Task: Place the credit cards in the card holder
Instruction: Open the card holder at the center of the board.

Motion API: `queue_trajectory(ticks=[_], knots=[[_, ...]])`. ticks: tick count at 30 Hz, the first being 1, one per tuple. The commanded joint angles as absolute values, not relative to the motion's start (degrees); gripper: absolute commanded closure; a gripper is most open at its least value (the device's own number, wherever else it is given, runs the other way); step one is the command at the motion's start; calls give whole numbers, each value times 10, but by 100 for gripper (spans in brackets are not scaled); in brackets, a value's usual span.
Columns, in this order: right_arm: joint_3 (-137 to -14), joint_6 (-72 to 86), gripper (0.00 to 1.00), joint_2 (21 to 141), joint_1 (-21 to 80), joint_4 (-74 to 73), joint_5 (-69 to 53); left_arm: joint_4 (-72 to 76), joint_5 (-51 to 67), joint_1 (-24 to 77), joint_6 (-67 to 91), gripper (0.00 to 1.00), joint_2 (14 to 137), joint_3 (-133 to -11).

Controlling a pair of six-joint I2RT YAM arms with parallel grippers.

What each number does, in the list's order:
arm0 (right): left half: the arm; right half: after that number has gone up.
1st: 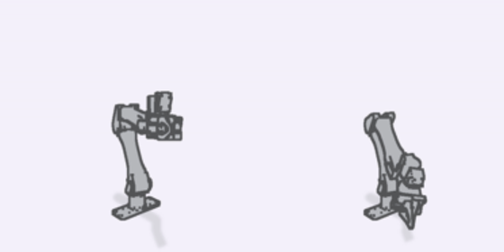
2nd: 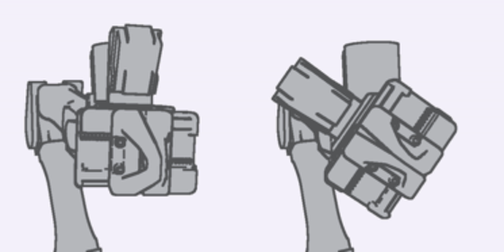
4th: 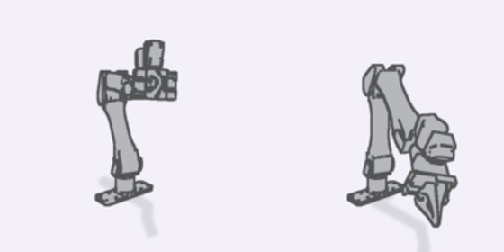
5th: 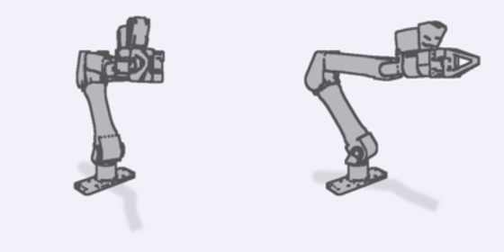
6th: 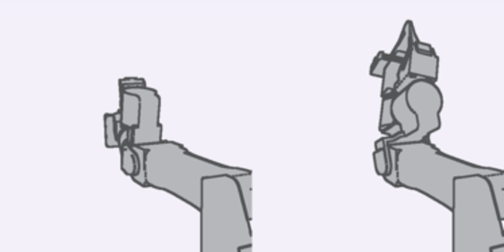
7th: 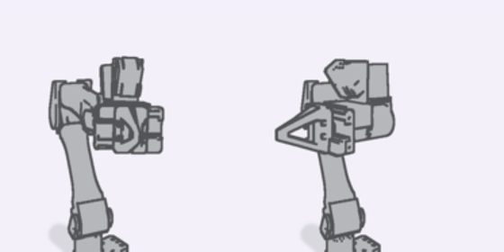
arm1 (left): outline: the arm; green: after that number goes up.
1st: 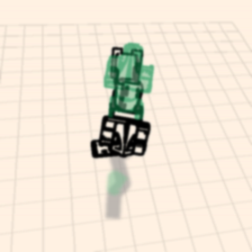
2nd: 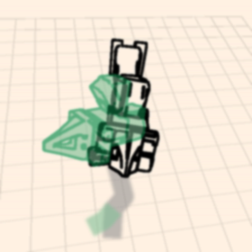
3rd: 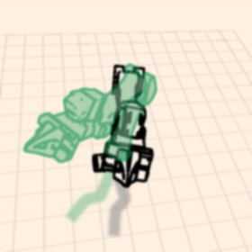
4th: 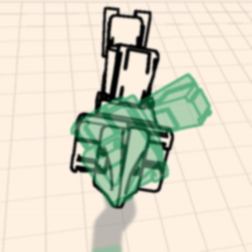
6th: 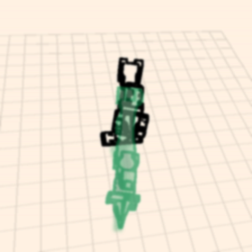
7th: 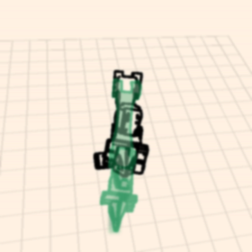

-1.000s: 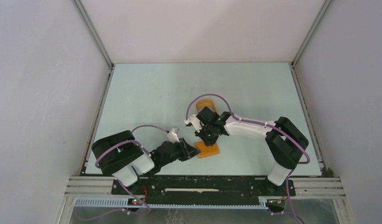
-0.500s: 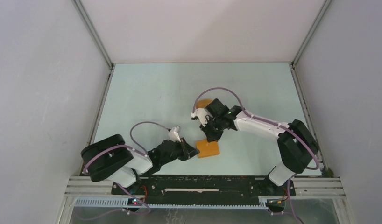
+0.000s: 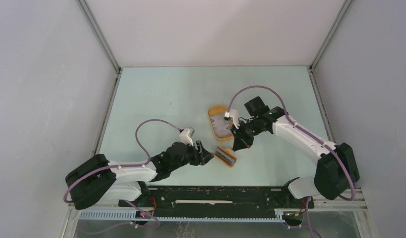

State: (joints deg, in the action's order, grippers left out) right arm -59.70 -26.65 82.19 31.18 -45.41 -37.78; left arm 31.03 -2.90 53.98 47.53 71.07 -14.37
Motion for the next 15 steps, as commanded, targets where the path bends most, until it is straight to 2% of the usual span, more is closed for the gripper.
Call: queue_trajectory(ticks=[1,5,11,15], knots=[[-591,-306,100,764,279,-493,-491,297,-60,532,477,29,639,-128],[-587,-315,100,772,276,-502,-512,327,-39,532,506,17,593,-99],[-587,-267,100,806,280,-470,-438,347,-28,533,527,17,604,-83],[-586,-247,100,807,262,-457,-404,372,-15,533,527,21,641,-90]])
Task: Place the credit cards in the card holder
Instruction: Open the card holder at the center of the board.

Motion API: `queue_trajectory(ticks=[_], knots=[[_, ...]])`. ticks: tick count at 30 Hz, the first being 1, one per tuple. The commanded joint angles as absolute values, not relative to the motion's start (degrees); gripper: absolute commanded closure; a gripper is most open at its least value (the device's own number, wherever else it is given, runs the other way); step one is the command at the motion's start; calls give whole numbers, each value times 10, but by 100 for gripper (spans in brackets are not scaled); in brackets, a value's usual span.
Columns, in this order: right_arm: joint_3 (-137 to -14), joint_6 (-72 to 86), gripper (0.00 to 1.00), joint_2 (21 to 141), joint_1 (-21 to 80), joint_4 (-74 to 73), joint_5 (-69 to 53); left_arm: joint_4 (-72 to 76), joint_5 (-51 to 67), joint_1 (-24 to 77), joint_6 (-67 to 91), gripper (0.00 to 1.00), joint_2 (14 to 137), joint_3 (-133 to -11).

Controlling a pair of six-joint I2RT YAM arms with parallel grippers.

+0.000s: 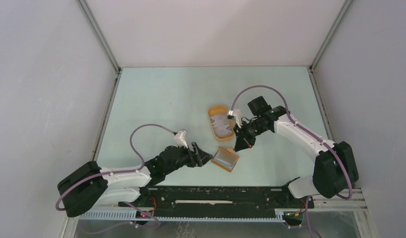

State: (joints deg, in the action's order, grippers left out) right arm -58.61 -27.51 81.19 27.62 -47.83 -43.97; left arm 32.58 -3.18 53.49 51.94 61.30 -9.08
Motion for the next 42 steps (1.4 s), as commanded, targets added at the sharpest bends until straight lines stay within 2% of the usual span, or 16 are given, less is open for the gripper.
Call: queue_trajectory(ticks=[1,10,20,25,31,36,42], knots=[[-584,-242,100,806,256,-452,-390,378,-9,533,523,22,656,-94],[-573,-248,100,815,222,-455,-263,411,20,534,500,28,760,-135],[-526,-268,100,791,206,-464,-127,384,21,534,468,31,751,-163],[-521,-262,100,811,160,-480,-149,332,31,533,429,34,715,-204],[-522,-254,77,823,149,-480,-153,336,69,534,412,44,706,-239],[-533,-260,66,788,130,-487,-190,364,99,542,407,49,747,-275],[-551,-274,57,698,107,-486,-239,399,122,556,395,53,861,-346]])
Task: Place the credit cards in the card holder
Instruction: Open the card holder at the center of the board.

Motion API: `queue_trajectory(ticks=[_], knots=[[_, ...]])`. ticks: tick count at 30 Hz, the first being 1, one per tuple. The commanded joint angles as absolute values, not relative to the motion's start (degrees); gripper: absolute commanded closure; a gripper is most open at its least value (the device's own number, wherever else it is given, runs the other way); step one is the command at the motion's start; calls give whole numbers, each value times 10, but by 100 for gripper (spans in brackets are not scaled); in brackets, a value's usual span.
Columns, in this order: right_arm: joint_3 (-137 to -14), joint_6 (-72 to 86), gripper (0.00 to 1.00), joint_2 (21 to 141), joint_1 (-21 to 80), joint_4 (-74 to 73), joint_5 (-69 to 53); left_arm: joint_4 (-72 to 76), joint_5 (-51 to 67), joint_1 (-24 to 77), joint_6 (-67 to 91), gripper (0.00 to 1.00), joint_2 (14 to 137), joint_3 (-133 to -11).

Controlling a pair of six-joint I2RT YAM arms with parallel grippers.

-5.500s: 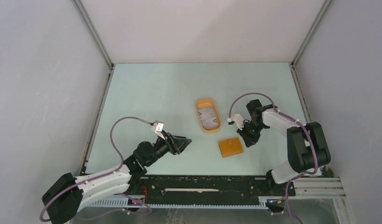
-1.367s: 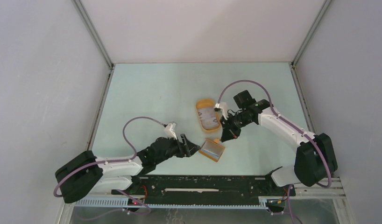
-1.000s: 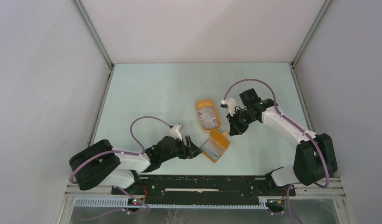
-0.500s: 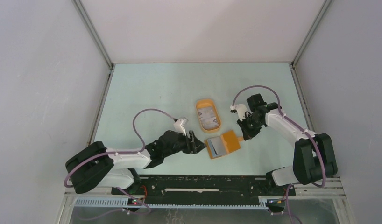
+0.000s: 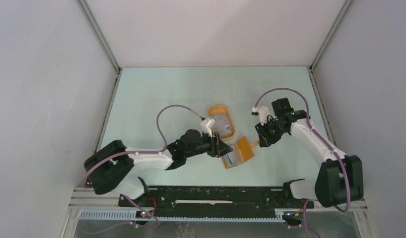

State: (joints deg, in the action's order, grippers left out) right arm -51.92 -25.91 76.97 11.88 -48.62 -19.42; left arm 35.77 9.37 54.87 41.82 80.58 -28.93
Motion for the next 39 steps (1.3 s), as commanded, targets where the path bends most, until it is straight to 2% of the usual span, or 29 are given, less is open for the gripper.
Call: queue_trajectory(ticks=[1,7,8,10,12,16,17,18,20,22,23,24,33,39], knots=[[-554,-274,57,680,107,-482,-247,401,121,557,394,55,880,-359],[-566,-290,56,573,107,-438,-389,401,120,561,389,67,1001,-441],[-562,-294,54,563,107,-427,-419,401,121,562,388,67,1017,-452],[-547,-276,38,562,107,-407,-484,401,124,563,385,68,1045,-468],[-541,-298,37,601,112,-421,-577,400,129,563,382,68,1065,-482],[-568,-439,45,689,148,-542,-561,397,135,561,376,68,1100,-507],[-564,-459,50,700,157,-550,-553,395,142,560,375,67,1108,-515],[-559,-471,59,704,173,-549,-535,395,147,559,376,67,1116,-522],[-536,-467,73,706,207,-509,-486,396,152,557,375,68,1126,-528],[-505,-449,87,708,243,-430,-407,398,148,554,370,67,1123,-525],[-495,-440,97,716,255,-407,-363,402,150,551,368,67,1118,-520],[-495,-431,100,737,258,-401,-339,409,150,547,369,67,1112,-513],[-513,-408,100,811,188,-430,-292,493,152,530,387,67,1075,-447],[-527,-388,100,876,173,-440,-241,544,110,530,371,67,983,-352]])
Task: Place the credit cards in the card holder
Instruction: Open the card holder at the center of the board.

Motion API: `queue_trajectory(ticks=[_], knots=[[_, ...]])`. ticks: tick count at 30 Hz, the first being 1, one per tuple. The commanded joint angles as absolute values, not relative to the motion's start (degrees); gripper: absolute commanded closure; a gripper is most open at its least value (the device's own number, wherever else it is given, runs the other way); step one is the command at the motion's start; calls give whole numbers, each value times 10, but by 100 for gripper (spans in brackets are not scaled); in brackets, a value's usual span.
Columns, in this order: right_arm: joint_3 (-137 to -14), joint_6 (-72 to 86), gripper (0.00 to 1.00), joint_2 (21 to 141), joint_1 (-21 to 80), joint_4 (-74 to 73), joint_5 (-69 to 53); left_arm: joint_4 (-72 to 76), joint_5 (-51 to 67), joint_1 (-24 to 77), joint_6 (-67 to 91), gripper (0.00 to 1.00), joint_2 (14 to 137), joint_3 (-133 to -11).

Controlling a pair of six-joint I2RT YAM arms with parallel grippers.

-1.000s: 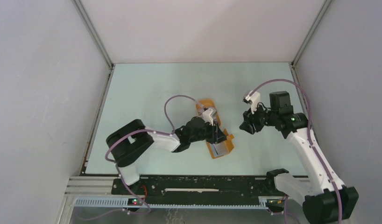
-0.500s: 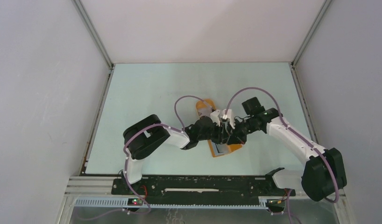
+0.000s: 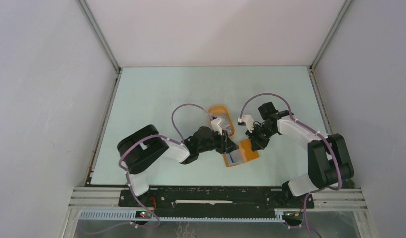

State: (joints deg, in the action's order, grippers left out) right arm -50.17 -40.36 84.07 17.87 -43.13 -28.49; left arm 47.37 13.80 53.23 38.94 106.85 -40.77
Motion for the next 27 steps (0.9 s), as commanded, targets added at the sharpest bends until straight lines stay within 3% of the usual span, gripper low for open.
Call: queue_trajectory(ticks=[1,10,18,27], knots=[[-531,-385,100,888,174,-444,-239,546,101,530,370,66,956,-334],[-560,-349,100,961,200,-460,-218,547,52,544,466,49,875,-226],[-571,-340,100,985,207,-476,-207,547,2,567,528,42,908,-223],[-573,-338,100,980,215,-478,-203,466,-15,578,536,41,928,-267]])
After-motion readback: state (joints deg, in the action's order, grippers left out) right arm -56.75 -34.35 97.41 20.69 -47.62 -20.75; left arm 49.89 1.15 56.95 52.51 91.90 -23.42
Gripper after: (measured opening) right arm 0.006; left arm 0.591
